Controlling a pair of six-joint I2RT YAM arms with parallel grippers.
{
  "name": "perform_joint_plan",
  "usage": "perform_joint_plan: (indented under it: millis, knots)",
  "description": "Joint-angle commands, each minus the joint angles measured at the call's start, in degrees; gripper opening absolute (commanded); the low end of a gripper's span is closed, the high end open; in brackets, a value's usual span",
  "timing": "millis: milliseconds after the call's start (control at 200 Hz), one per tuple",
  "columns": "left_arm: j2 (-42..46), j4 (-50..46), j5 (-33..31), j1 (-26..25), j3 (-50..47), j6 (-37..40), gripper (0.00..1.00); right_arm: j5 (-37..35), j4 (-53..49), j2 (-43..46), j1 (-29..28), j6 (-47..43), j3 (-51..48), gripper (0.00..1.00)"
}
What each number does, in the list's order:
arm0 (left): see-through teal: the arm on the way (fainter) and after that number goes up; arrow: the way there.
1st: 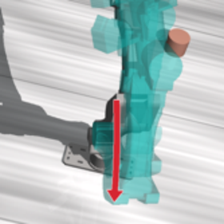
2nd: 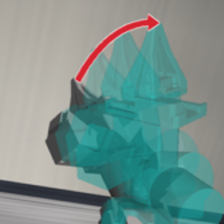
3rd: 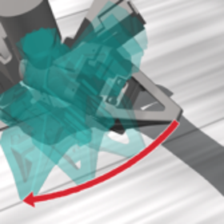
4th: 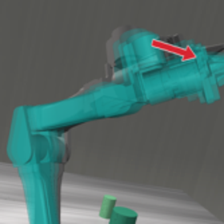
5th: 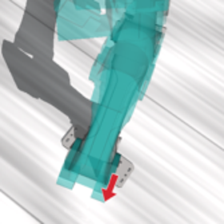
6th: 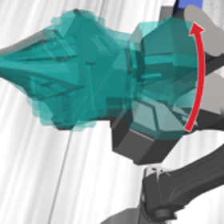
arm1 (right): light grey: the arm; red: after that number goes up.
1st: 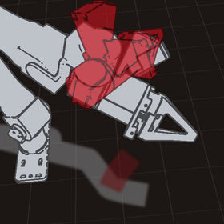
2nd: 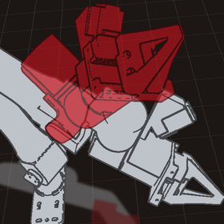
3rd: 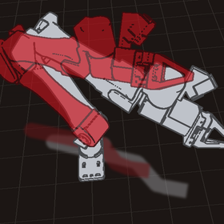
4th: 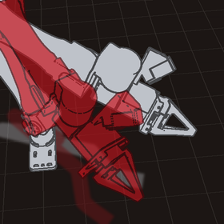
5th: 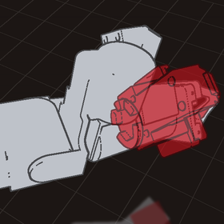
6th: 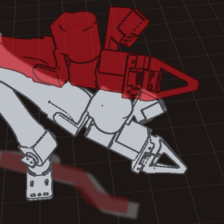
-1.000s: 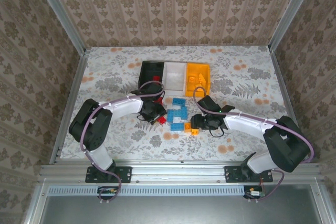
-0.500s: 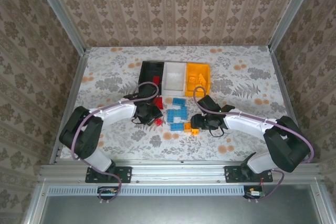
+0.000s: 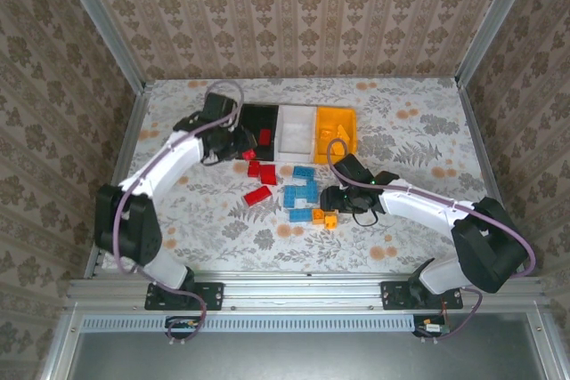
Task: Sort the legos into containers by color
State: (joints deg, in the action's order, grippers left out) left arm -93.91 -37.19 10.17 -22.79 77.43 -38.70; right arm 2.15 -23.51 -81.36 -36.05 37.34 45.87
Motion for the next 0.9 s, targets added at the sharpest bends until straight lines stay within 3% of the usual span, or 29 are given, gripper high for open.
perform_joint_plan:
  millis: [0, 305, 550, 810, 895]
  knots:
    - [-7.8, -10.1, -3.2, 0.0, 9.8, 16.8, 0.34, -0.6, -3.1, 1.2, -0.5, -0.2, 1.4, 0.6]
    - [-28.3, -20.2, -3.9, 2.2, 32.8, 24.1, 0.36, -2.2, -5.3, 4.8, -0.9, 0.9, -0.1, 0.6]
    - [-36.2, -23.8, -4.8, 2.5, 42.6, 24.9, 0.37, -4.0, -9.4, 5.8, -1.0, 1.1, 0.7, 0.61]
    - [-34.7, -23.2, -3.5, 2.8, 42.1, 24.2, 0.65, -2.0, -10.7, 2.4, -2.6, 0.3, 3.6, 0.66]
    - [-32.1, -22.7, -3.4, 2.8, 40.5, 23.9, 0.69, -2.5, -12.2, 2.0, -3.9, 0.0, 4.6, 0.68]
